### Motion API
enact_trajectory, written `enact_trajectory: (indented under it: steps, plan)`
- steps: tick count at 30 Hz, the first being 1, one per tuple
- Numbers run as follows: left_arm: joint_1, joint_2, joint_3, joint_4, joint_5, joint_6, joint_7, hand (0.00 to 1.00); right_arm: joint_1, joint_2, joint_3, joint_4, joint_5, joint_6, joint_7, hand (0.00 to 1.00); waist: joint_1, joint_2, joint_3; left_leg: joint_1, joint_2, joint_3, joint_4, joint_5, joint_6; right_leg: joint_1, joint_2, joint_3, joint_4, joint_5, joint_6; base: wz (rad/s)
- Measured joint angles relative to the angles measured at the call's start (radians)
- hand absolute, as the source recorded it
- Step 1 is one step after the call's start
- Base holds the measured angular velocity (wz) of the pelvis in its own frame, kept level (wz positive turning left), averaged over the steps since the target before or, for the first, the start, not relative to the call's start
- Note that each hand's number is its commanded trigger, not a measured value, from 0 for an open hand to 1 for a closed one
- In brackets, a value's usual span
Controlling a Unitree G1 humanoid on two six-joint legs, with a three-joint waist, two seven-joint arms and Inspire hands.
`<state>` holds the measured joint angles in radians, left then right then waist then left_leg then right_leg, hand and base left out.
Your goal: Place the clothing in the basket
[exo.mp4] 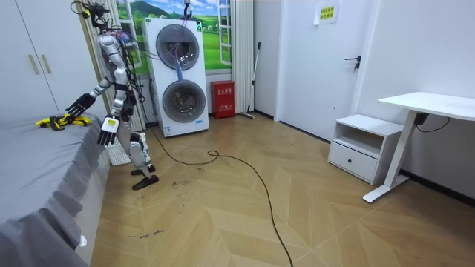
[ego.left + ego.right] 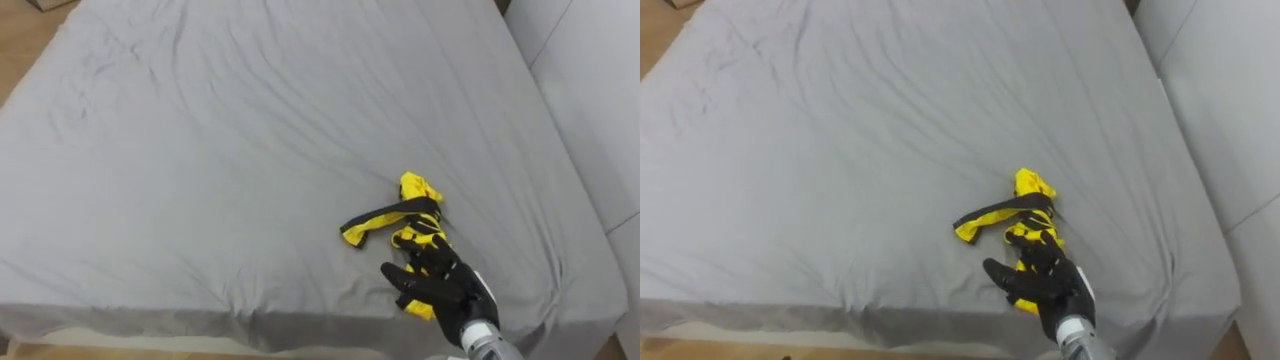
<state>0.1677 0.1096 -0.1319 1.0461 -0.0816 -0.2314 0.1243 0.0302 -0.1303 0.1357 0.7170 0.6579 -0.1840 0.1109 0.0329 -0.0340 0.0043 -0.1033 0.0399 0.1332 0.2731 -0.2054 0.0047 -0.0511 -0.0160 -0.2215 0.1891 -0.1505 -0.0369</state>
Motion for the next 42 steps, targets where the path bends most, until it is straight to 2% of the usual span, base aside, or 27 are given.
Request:
enact_trajectory:
  steps: [3, 5, 9, 14, 20, 27, 32, 33, 34, 42]
  plan:
    - [-0.004, 0.011, 0.012, 0.013, 0.007, 0.000, 0.000, 0.00, -0.010, 0.002, 0.002, -0.027, -0.011, -0.002, 0.001, 0.00, 0.000, -0.018, 0.0078, -0.003, -0.005, -0.001, -0.008, 0.001, 0.002, -0.005, -0.001, -0.001, -0.003, -0.002, 0.004, 0.00]
    - [-0.005, 0.021, 0.015, 0.019, 0.005, -0.001, 0.000, 0.00, -0.028, -0.001, -0.002, -0.027, -0.040, -0.003, -0.001, 0.00, -0.001, -0.030, 0.0038, -0.016, -0.007, -0.003, -0.011, 0.001, 0.002, -0.019, -0.001, 0.000, -0.003, -0.003, 0.005, 0.00]
    - [-0.025, 0.026, 0.032, 0.049, 0.002, 0.001, 0.000, 0.00, -0.068, -0.017, -0.001, -0.019, -0.062, -0.003, -0.033, 0.00, 0.002, -0.048, 0.0074, -0.023, -0.013, -0.001, -0.020, 0.003, 0.005, -0.030, -0.003, 0.011, -0.002, -0.005, 0.009, 0.00]
    - [-0.031, 0.026, 0.042, 0.065, -0.004, 0.009, -0.007, 0.00, -0.134, -0.037, -0.006, 0.029, -0.119, 0.001, -0.049, 0.00, 0.003, -0.049, 0.0078, -0.024, -0.015, -0.002, -0.025, 0.004, 0.007, -0.033, -0.007, 0.002, -0.002, -0.004, 0.011, 0.00]
    - [-0.052, 0.026, 0.063, 0.074, -0.001, 0.036, -0.026, 0.00, -0.189, -0.074, -0.007, 0.064, -0.148, 0.011, -0.090, 0.00, 0.029, -0.048, 0.0089, -0.030, -0.017, -0.003, -0.034, 0.009, 0.012, -0.041, -0.011, -0.005, -0.002, -0.003, 0.012, 0.01]
    - [-0.081, 0.027, 0.061, 0.074, 0.001, 0.052, -0.041, 0.00, -0.274, -0.077, -0.012, 0.102, -0.101, 0.011, -0.132, 0.00, 0.056, -0.051, 0.0098, -0.069, -0.019, -0.004, -0.035, 0.016, 0.015, -0.084, -0.017, -0.008, 0.002, 0.001, 0.013, 0.00]
    - [-0.084, 0.034, 0.060, 0.075, 0.001, 0.055, -0.051, 0.00, -0.316, -0.077, -0.012, 0.140, -0.073, 0.012, -0.133, 0.00, 0.056, -0.056, 0.0135, -0.077, -0.020, -0.007, -0.036, 0.016, 0.015, -0.087, -0.017, -0.019, -0.002, 0.002, 0.013, 0.05]
    - [-0.086, 0.036, 0.060, 0.074, 0.000, 0.057, -0.052, 0.00, -0.319, -0.077, -0.012, 0.147, -0.072, 0.012, -0.133, 0.00, 0.056, -0.056, 0.0174, -0.078, -0.020, -0.009, -0.036, 0.016, 0.015, -0.087, -0.017, -0.022, -0.002, 0.002, 0.013, 0.06]
    - [-0.087, 0.036, 0.060, 0.074, -0.002, 0.058, -0.053, 0.00, -0.319, -0.077, -0.012, 0.151, -0.072, 0.012, -0.132, 0.00, 0.056, -0.056, 0.0180, -0.080, -0.020, -0.011, -0.036, 0.016, 0.015, -0.088, -0.018, -0.023, -0.002, 0.002, 0.013, 0.04]
    - [-0.093, 0.037, 0.060, 0.074, -0.005, 0.065, -0.056, 0.00, -0.331, -0.081, -0.042, 0.245, -0.071, 0.009, -0.153, 0.00, 0.057, -0.055, 0.0187, -0.101, -0.022, -0.028, -0.036, 0.019, 0.016, -0.105, -0.018, -0.031, -0.002, 0.002, 0.013, 0.04]
